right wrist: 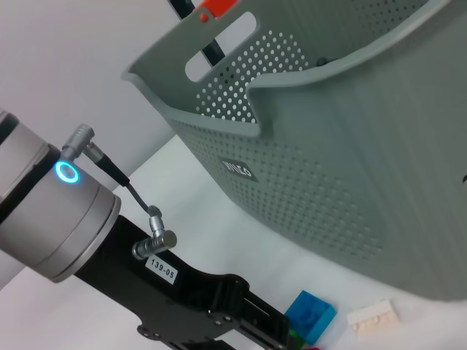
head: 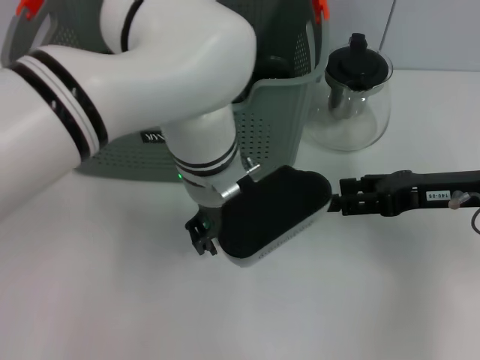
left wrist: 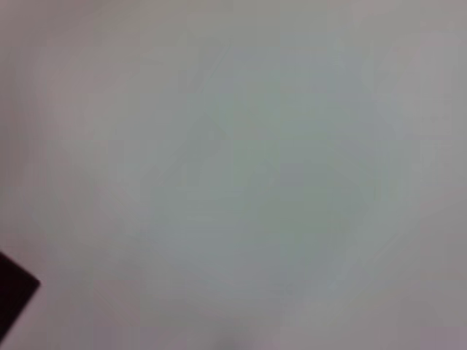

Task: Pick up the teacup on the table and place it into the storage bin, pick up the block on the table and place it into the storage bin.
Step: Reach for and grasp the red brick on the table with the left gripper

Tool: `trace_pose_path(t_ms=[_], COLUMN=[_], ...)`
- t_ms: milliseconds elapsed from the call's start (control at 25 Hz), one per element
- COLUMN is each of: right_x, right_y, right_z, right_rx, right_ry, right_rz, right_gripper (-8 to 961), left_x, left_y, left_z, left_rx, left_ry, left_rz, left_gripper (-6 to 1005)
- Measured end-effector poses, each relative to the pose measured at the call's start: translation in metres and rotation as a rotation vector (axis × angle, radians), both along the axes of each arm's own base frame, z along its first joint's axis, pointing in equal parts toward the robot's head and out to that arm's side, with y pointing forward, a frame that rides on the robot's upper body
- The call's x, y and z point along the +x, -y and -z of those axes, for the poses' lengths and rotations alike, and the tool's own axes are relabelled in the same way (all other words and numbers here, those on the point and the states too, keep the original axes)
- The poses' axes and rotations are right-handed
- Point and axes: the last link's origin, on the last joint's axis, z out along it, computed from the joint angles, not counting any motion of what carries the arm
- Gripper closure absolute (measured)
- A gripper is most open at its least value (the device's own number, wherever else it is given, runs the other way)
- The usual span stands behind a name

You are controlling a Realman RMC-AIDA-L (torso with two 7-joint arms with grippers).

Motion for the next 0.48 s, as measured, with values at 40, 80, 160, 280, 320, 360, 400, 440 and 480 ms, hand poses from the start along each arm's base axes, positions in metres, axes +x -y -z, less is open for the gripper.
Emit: trace_pose_path(t_ms=[40, 80, 160, 280, 320, 360, 400, 440, 480], right_x=[0.0, 0.0, 0.001, 0.002, 0.002, 0.002, 0.002, 0.002, 0.003], right_y=[0.0, 0.0, 0.001, 0.001, 0.001, 0.001, 0.001, 0.001, 0.001], right_z=[0.0, 0.0, 0.0, 0.0, 0.0, 0.0, 0.0, 0.0, 0.0], right_rx=[0.001, 0.002, 0.003, 0.003, 0.004, 0.004, 0.004, 0.005, 0.006], right_ry=[0.0, 0.0, 0.0, 0.0, 0.0, 0.0, 0.0, 0.0, 0.0], right_rz=[-0.001, -0.001, 0.0, 0.001, 0.001, 0.001, 0.002, 0.002, 0.003], right_gripper=[117, 117, 117, 116, 116, 116, 116, 116, 116], left_x=[0.001, 0.002, 0.003, 0.005, 0.005, 0.005, 0.005, 0.005, 0.004], left_y=[0.0, 0.0, -0.001, -0.001, -0.001, -0.001, -0.001, -0.001, -0.001], left_z=[0.001, 0.002, 0.004, 0.008, 0.009, 0.01, 0.011, 0.012, 0.013], left_rx=[-0.002, -0.006, -0.012, -0.019, -0.02, -0.021, -0.023, -0.024, -0.026], left_ry=[-0.001, -0.002, -0.004, -0.004, -0.004, -0.004, -0.005, -0.007, -0.009], left_rz=[0.004, 0.007, 0.009, 0.015, 0.021, 0.023, 0.03, 0.034, 0.037], left_gripper=[276, 276, 276, 276, 276, 276, 276, 276, 276])
